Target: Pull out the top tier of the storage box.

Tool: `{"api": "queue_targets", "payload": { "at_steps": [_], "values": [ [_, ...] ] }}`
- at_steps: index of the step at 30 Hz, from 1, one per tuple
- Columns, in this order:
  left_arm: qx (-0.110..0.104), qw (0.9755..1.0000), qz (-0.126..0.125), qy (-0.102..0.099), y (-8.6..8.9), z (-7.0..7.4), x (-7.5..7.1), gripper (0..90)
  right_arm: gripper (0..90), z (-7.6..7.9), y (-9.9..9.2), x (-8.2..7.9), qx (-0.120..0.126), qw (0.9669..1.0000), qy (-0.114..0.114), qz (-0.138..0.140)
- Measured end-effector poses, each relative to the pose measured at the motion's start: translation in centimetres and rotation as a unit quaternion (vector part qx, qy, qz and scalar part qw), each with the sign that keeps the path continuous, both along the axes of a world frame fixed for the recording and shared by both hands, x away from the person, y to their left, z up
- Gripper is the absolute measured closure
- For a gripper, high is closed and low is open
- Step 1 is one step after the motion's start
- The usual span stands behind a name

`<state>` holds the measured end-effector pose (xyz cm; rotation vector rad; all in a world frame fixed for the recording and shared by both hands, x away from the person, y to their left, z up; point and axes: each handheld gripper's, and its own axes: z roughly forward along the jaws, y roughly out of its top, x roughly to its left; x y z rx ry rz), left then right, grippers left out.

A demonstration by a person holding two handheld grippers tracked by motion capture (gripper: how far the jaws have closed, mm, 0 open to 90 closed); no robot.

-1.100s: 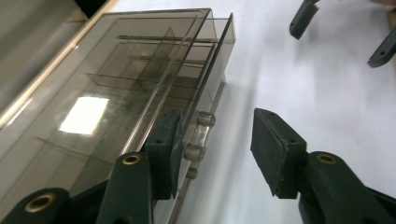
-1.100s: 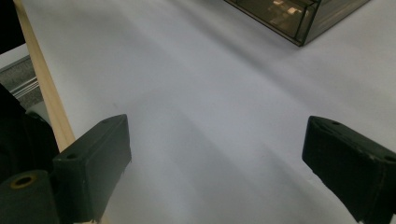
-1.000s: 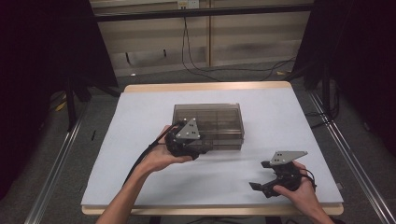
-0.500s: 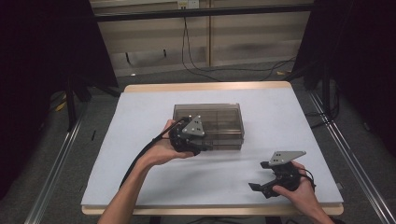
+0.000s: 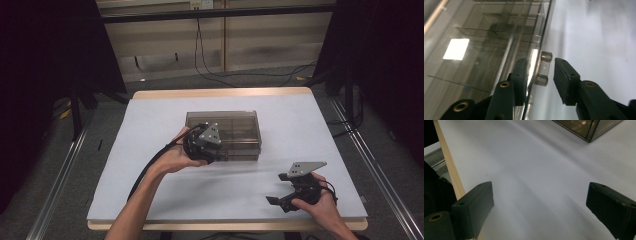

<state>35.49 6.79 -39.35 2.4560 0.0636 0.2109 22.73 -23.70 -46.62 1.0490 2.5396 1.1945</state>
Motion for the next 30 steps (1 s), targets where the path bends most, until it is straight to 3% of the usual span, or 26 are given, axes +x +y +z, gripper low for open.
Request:
{"api": "queue_targets", "payload": {
  "at_steps": [5, 7, 14, 19, 30],
  "values": [
    [0.002, 1.0000, 0.001, -0.008, -0.01, -0.10, 0.15, 69.7, 7.8, -0.02, 0.00, 0.03, -0.001, 1.0000, 0.001, -0.002],
    [0.004, 1.0000, -0.004, -0.003, 0.05, -0.05, 0.29, 70.0, 7.7, -0.03, 0.04, 0.01, -0.001, 1.0000, 0.000, -0.002],
    [0.011, 0.9998, -0.005, -0.013, -0.17, -0.09, -0.16, 69.9, 7.7, -0.03, -0.05, 0.01, -0.001, 1.0000, 0.001, -0.001],
    [0.026, 0.9994, 0.006, -0.021, -0.57, -0.68, -0.34, 68.9, 7.7, -0.02, -0.02, -0.03, 0.000, 1.0000, 0.000, -0.001],
    [0.020, 0.9998, 0.000, -0.003, -0.36, -0.60, -0.17, 70.2, 7.7, 0.00, -0.06, -0.07, 0.000, 1.0000, 0.001, -0.001]
  ]
}}
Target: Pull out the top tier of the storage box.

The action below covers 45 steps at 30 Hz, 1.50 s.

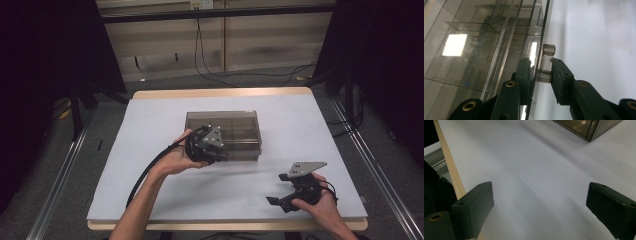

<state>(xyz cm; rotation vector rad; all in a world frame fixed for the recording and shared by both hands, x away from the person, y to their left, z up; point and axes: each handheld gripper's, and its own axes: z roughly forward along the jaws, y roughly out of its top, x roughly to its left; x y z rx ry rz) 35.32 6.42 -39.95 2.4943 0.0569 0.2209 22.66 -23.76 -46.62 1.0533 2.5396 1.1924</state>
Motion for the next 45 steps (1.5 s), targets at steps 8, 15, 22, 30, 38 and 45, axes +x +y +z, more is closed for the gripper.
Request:
{"api": "queue_targets", "payload": {
  "at_steps": [8, 15, 22, 30, 38, 45],
  "values": [
    [-0.002, 0.9998, -0.016, 0.013, 0.1, 0.1, -0.1, 71.7, 7.7, 0.0, 0.0, -0.1, 0.001, 1.0000, -0.001, 0.000],
    [0.002, 0.9995, -0.022, 0.022, 0.1, 0.2, -0.5, 72.5, 7.7, 0.0, -0.1, -0.1, 0.002, 1.0000, -0.001, 0.000],
    [0.000, 0.9990, -0.027, 0.036, 0.2, 0.3, -0.8, 73.2, 7.8, 0.0, -0.1, -0.1, 0.002, 1.0000, -0.003, -0.001],
    [0.005, 0.9984, -0.039, 0.042, 0.2, 0.4, -1.2, 74.2, 7.7, 0.1, -0.1, -0.1, 0.002, 1.0000, -0.002, -0.002],
    [0.014, 0.9976, -0.042, 0.052, 0.2, 0.5, -1.6, 74.6, 7.7, 0.1, -0.1, -0.1, 0.002, 1.0000, -0.001, -0.001],
    [0.017, 0.9972, -0.047, 0.055, 0.0, 0.4, -2.1, 75.5, 7.7, 0.1, -0.1, -0.1, 0.002, 1.0000, -0.002, -0.001]
  ]
}}
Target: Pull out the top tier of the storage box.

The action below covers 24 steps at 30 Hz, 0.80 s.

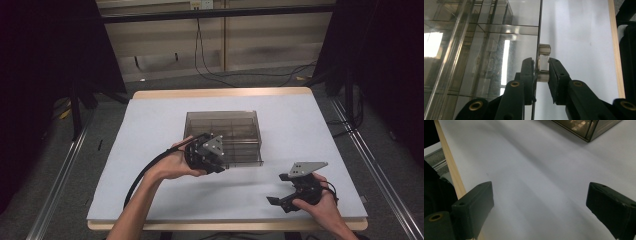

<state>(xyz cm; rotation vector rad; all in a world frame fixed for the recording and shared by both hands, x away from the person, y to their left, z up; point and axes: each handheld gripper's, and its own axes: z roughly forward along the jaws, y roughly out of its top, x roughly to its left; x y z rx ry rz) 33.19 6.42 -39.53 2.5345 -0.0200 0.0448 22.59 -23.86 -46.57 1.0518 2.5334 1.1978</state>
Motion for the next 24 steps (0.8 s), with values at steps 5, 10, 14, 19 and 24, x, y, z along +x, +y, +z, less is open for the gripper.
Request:
{"api": "queue_targets", "payload": {
  "at_steps": [5, 10, 14, 19, 24],
  "values": [
    [0.010, 0.9999, -0.008, -0.001, -0.1, 0.1, -0.2, 76.0, 7.7, 0.0, 0.0, 0.0, 0.000, 1.0000, 0.002, 0.000],
    [0.018, 0.9998, -0.008, -0.005, -0.2, 0.2, -0.5, 76.1, 7.7, 0.0, 0.0, 0.0, 0.000, 1.0000, -0.001, 0.001],
    [0.019, 0.9998, -0.011, 0.000, -0.2, 0.2, -0.7, 76.1, 7.7, 0.0, 0.0, 0.0, 0.000, 1.0000, -0.001, 0.000],
    [0.024, 0.9996, -0.011, -0.004, -0.3, 0.2, -1.0, 76.0, 7.8, 0.0, 0.0, 0.0, 0.000, 1.0000, -0.001, -0.001],
    [0.026, 0.9995, -0.010, -0.012, -0.4, 0.2, -1.3, 76.1, 7.7, 0.0, 0.0, 0.0, 0.000, 1.0000, -0.001, 0.000]
  ]
}}
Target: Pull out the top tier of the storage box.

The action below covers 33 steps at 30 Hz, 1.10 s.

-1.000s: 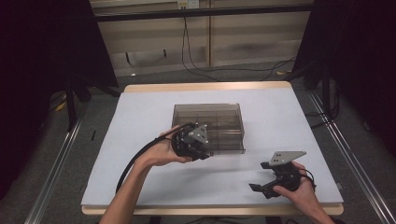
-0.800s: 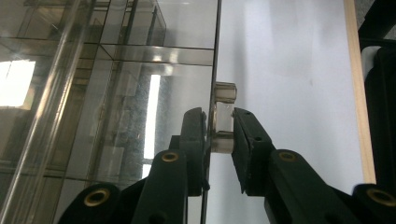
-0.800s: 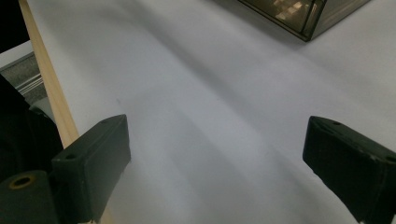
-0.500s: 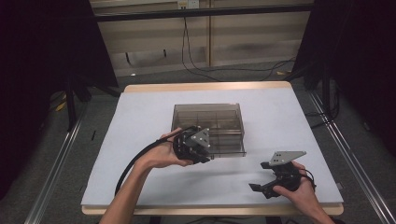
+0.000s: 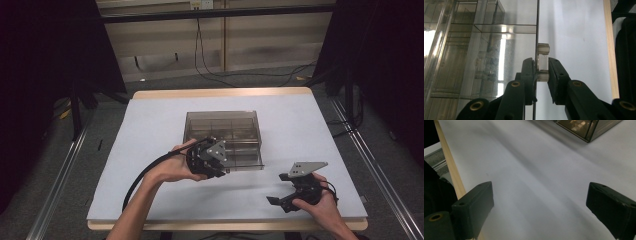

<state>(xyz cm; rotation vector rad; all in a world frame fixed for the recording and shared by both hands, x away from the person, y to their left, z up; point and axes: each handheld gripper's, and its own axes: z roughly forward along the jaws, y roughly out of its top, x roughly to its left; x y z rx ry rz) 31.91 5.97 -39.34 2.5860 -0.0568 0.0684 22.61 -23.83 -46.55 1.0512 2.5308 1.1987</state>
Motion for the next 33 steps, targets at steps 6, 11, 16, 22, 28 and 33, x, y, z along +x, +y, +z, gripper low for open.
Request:
{"api": "queue_targets", "payload": {
  "at_steps": [6, 11, 16, 22, 28, 33],
  "values": [
    [0.005, 1.0000, -0.003, 0.002, -0.05, 0.03, -0.17, 76.4, 7.7, 0.01, -0.01, -0.01, 0.000, 1.0000, 0.000, 0.000],
    [0.009, 0.9999, -0.005, 0.006, -0.03, 0.06, -0.23, 76.3, 7.7, 0.01, -0.01, -0.01, 0.000, 1.0000, 0.001, 0.000],
    [0.008, 0.9999, 0.001, 0.010, -0.04, 0.03, -0.33, 76.2, 7.7, 0.00, -0.02, 0.01, 0.000, 1.0000, 0.000, 0.000],
    [0.007, 0.9999, 0.006, 0.011, -0.05, 0.03, -0.24, 74.7, 7.8, 0.02, -0.03, 0.01, 0.000, 1.0000, 0.000, 0.000],
    [-0.015, 0.9994, 0.032, 0.001, 0.02, 0.47, -0.16, 58.3, 7.7, -0.02, 0.01, 0.05, 0.000, 1.0000, 0.001, -0.001],
    [-0.032, 0.9978, 0.058, -0.006, 0.41, 0.79, 0.09, 38.0, 7.7, 0.00, -0.01, 0.06, 0.000, 1.0000, 0.001, -0.001]
  ]
}}
